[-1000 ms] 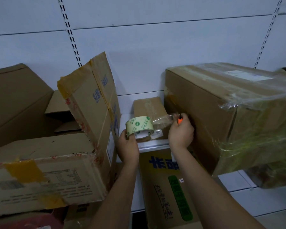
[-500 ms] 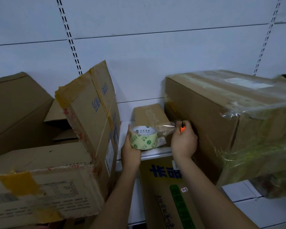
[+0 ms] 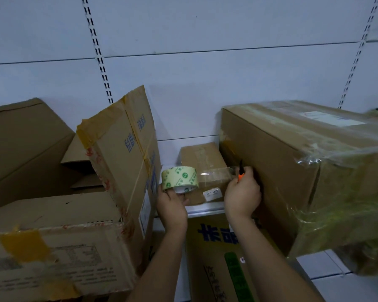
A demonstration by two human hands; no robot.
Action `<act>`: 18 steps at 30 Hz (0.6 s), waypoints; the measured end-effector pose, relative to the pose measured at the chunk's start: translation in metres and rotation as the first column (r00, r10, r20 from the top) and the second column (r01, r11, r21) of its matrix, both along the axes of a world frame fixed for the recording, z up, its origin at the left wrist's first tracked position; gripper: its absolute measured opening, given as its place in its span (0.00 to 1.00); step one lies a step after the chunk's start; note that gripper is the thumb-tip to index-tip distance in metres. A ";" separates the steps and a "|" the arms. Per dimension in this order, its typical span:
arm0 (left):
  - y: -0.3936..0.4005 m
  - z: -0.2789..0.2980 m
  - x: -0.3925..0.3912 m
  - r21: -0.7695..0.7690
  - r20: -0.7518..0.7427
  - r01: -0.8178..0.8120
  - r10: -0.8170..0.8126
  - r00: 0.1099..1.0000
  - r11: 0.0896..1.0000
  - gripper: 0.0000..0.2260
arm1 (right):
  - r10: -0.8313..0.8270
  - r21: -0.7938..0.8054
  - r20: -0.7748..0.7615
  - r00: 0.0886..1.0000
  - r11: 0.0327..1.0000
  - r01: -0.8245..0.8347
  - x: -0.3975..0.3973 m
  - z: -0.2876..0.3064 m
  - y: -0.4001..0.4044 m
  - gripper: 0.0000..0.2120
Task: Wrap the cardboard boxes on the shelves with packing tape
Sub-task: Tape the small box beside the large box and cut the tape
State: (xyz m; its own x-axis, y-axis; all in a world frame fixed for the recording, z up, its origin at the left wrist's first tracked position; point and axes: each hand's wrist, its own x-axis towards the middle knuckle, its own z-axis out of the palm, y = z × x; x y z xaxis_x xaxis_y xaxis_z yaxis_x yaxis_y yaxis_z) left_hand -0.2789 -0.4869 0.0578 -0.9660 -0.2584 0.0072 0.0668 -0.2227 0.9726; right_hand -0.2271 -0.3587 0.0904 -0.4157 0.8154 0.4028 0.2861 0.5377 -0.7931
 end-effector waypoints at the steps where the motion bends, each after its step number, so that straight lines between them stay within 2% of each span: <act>1: 0.000 0.002 0.002 0.017 0.001 -0.023 0.023 1.000 1.000 0.15 | -0.008 0.008 0.022 1.000 1.000 0.008 -0.001 0.000 0.000 0.06; 4: -0.003 0.006 0.005 -0.022 -0.027 -0.086 0.086 0.996 0.996 0.19 | -0.023 -0.009 0.055 0.998 1.000 0.023 -0.003 -0.002 0.000 0.09; 6: -0.004 0.006 0.004 -0.073 -0.045 -0.129 0.126 0.991 0.989 0.18 | -0.023 -0.024 0.069 0.997 0.999 0.024 -0.006 -0.003 0.000 0.09; 7: -0.004 0.004 0.004 -0.120 -0.055 -0.145 0.139 0.989 0.982 0.19 | -0.021 -0.033 0.070 0.997 0.999 0.023 -0.006 -0.004 -0.001 0.09; 9: -0.003 -0.004 -0.003 -0.261 -0.064 -0.170 0.159 0.985 0.950 0.28 | -0.011 -0.052 0.049 0.999 0.999 0.014 -0.007 -0.004 -0.001 0.10; 12: -0.004 0.003 -0.007 -0.455 0.007 -0.102 0.118 0.993 0.884 0.27 | -0.013 -0.078 0.004 1.000 0.997 0.013 -0.006 -0.003 0.000 0.13; 14: -0.007 0.010 -0.007 -0.456 0.046 -0.062 0.093 0.995 0.888 0.27 | -0.011 -0.081 -0.024 1.000 0.997 0.009 -0.005 -0.004 -0.001 0.12; 18: -0.006 0.013 -0.005 -0.349 0.076 -0.087 0.121 0.990 0.933 0.28 | -0.011 -0.088 -0.047 0.999 0.996 0.007 -0.003 -0.004 -0.001 0.10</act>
